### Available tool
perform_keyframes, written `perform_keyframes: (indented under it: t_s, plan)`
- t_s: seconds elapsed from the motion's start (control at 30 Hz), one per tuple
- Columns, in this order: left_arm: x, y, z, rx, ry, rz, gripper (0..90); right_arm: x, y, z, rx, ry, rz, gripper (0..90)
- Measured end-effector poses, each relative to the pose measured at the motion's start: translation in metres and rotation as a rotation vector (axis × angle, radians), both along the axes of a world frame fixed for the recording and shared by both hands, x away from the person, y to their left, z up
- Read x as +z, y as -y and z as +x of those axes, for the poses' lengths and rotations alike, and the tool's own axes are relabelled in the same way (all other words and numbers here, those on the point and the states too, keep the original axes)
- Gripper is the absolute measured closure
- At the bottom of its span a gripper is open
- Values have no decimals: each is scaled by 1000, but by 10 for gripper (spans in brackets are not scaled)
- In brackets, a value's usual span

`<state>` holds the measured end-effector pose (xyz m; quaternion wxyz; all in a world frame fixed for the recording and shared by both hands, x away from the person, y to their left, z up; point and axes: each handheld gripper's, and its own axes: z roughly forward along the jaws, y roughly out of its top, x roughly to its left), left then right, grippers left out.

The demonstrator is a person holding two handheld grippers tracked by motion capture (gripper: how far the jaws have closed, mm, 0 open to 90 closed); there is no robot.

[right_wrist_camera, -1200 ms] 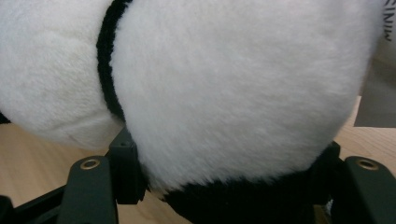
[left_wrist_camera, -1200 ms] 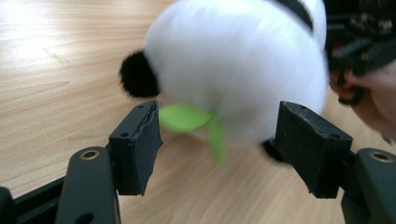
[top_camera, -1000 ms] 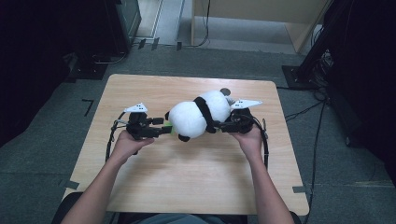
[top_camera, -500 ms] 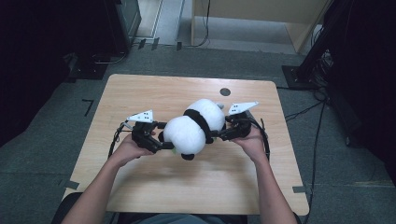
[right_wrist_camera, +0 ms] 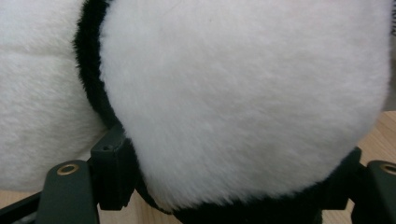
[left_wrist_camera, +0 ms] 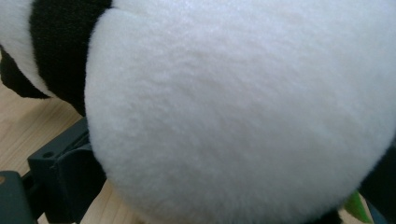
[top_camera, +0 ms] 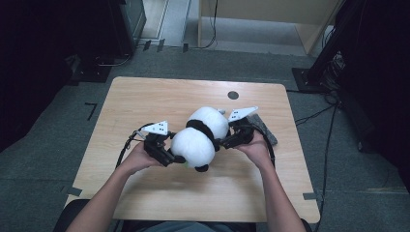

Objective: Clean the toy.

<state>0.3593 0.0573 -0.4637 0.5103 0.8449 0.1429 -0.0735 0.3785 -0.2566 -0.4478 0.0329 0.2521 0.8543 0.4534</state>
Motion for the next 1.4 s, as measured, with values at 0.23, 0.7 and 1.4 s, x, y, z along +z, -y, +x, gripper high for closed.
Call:
perform_keyframes:
  t_s: [0.23,0.7,1.4]
  plan:
    - [2,-1,2,10,-15,-10,98,-1,-3,1,-35,22,8,237]
    - [10,-4,-8,89,35,10,420,-7,20,6,-53,8,17,129]
    - [10,-14,7,374,54,-8,407,-31,102,7,-599,-16,-224,313]
